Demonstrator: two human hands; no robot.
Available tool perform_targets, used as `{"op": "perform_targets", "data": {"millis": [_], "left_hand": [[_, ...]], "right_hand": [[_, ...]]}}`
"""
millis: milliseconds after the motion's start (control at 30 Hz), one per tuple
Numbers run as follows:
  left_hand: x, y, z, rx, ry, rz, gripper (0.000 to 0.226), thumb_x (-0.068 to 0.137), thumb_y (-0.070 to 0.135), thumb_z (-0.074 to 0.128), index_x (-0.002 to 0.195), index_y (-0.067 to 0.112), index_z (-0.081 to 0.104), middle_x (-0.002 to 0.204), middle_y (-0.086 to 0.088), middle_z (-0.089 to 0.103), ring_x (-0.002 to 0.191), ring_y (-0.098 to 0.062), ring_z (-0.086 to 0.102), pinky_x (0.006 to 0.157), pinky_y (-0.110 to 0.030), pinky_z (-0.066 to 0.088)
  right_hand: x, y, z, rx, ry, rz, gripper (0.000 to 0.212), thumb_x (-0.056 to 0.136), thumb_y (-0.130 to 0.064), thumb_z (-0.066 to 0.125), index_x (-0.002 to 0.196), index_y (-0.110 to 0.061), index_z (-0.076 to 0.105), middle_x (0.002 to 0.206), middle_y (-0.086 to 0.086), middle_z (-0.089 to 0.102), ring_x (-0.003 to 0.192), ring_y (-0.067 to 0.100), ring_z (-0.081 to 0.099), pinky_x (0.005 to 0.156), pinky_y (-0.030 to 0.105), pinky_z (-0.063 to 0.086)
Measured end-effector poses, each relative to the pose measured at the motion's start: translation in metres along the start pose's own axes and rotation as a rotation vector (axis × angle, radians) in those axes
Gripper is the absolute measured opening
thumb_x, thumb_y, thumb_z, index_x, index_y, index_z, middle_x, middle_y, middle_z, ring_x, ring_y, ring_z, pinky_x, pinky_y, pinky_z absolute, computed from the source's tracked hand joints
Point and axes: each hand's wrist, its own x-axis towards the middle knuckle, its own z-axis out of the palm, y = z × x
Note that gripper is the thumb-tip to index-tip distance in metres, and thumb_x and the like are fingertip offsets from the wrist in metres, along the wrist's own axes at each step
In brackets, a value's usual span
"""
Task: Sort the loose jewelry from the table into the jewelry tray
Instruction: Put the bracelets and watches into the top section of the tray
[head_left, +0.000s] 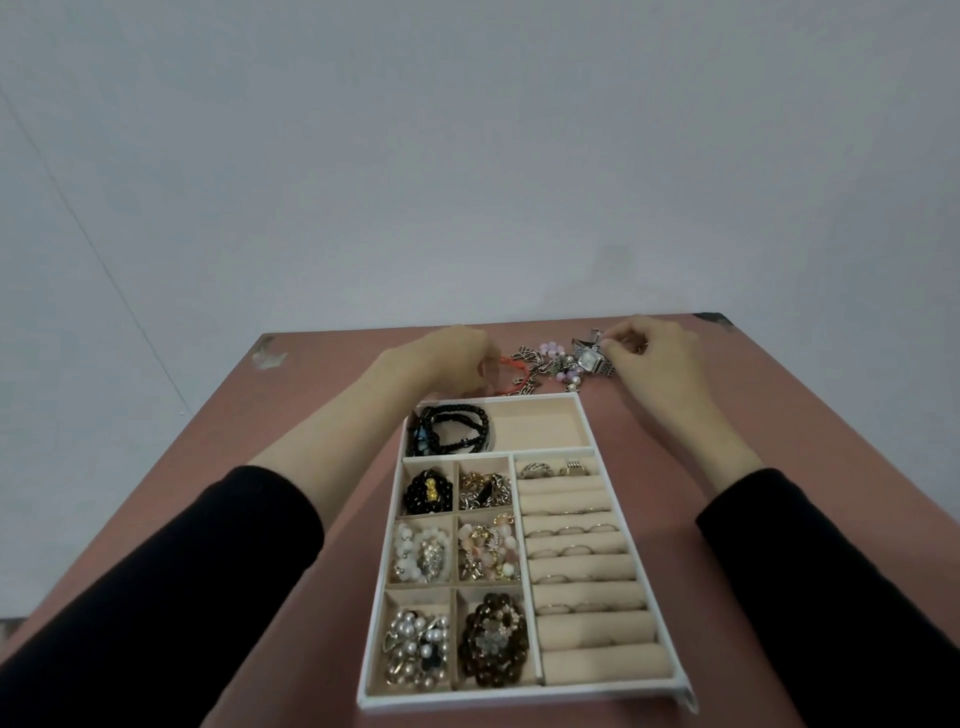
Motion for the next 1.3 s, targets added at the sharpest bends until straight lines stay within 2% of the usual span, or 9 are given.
{"op": "perform_targets", "data": {"millis": [133, 333, 433, 533, 600, 667, 767, 1033, 1300], "left_hand": [[0.003, -0.005, 0.005, 0.015, 0.048, -0.009, 0.012, 0.088, 0.014, 0.055, 0.097, 0.007, 0.060, 0.101, -0.010, 0.065, 0.093, -0.025, 0.057, 0.073, -0.028, 0.040], [-0.024, -0.011, -0.006, -0.479, 0.526, -0.035, 0.005, 0.093, 0.011, 0.049, 0.089, 0.014, 0.051, 0.081, 0.001, 0.064, 0.071, -0.012, 0.056, 0.060, -0.008, 0.038], [-0.047, -0.016, -0.004, -0.654, 0.714, -0.062, 0.011, 0.094, 0.013, 0.049, 0.084, 0.020, 0.049, 0.077, 0.004, 0.065, 0.068, -0.007, 0.058, 0.060, -0.013, 0.043], [-0.067, -0.022, 0.003, -0.857, 0.833, -0.103, 0.020, 0.094, 0.011, 0.047, 0.081, 0.025, 0.047, 0.077, 0.003, 0.064, 0.066, -0.009, 0.059, 0.058, -0.023, 0.048], [-0.077, -0.024, 0.010, -0.954, 0.862, -0.127, 0.019, 0.095, 0.010, 0.046, 0.082, 0.023, 0.047, 0.078, 0.000, 0.064, 0.066, -0.012, 0.058, 0.055, -0.022, 0.048], [-0.082, -0.026, 0.014, -1.031, 0.865, -0.137, 0.017, 0.095, 0.010, 0.047, 0.082, 0.021, 0.048, 0.079, -0.002, 0.063, 0.068, -0.013, 0.057, 0.052, -0.017, 0.047], [-0.083, -0.029, 0.015, -1.084, 0.862, -0.139, 0.016, 0.095, 0.010, 0.047, 0.083, 0.019, 0.049, 0.081, -0.003, 0.063, 0.070, -0.014, 0.056, 0.051, -0.014, 0.047], [-0.080, -0.035, 0.024, -1.048, 0.838, -0.162, 0.017, 0.095, 0.009, 0.047, 0.082, 0.020, 0.050, 0.080, -0.005, 0.064, 0.065, -0.011, 0.057, 0.053, -0.016, 0.047], [-0.078, -0.037, 0.026, -1.020, 0.831, -0.175, 0.017, 0.094, 0.009, 0.047, 0.082, 0.020, 0.049, 0.079, -0.004, 0.064, 0.066, -0.015, 0.057, 0.053, -0.016, 0.047]], "right_hand": [[0.000, -0.001, 0.001, -0.007, 0.005, -0.013, 0.010, 0.083, -0.019, 0.061, 0.083, -0.022, 0.071, 0.074, -0.002, 0.061, 0.076, 0.013, 0.055, 0.074, 0.025, 0.038], [-0.001, -0.008, -0.001, 0.063, -0.050, -0.068, 0.010, 0.082, -0.016, 0.062, 0.081, -0.024, 0.069, 0.072, -0.005, 0.061, 0.067, 0.008, 0.053, 0.068, 0.020, 0.042], [0.001, -0.017, -0.002, 0.111, -0.181, -0.141, 0.010, 0.083, -0.013, 0.064, 0.084, -0.020, 0.071, 0.073, -0.006, 0.062, 0.060, -0.003, 0.054, 0.056, 0.004, 0.037], [0.010, -0.024, 0.004, -0.045, -0.384, -0.248, 0.015, 0.082, -0.010, 0.064, 0.091, -0.019, 0.072, 0.076, -0.003, 0.064, 0.065, -0.001, 0.057, 0.065, 0.018, 0.044], [0.019, -0.028, 0.011, -0.269, -0.502, -0.355, 0.024, 0.080, -0.013, 0.066, 0.100, -0.024, 0.072, 0.079, -0.005, 0.060, 0.082, 0.013, 0.058, 0.075, 0.030, 0.046], [0.024, -0.032, 0.017, -0.436, -0.597, -0.452, 0.033, 0.082, -0.019, 0.067, 0.114, -0.027, 0.066, 0.079, -0.013, 0.048, 0.097, 0.015, 0.050, 0.080, 0.028, 0.040], [0.030, -0.037, 0.025, -0.578, -0.666, -0.510, 0.041, 0.087, -0.025, 0.062, 0.127, -0.032, 0.057, 0.094, -0.005, 0.044, 0.111, 0.019, 0.038, 0.084, 0.028, 0.033], [0.041, -0.039, 0.034, -0.643, -0.665, -0.573, 0.016, 0.084, -0.020, 0.061, 0.098, -0.016, 0.069, 0.076, -0.013, 0.033, 0.105, 0.018, 0.041, 0.075, 0.027, 0.035], [0.047, -0.038, 0.038, -0.510, -0.794, -0.370, 0.023, 0.080, -0.027, 0.065, 0.083, -0.005, 0.071, 0.063, -0.008, 0.055, 0.083, 0.009, 0.040, 0.069, 0.025, 0.038]]}}
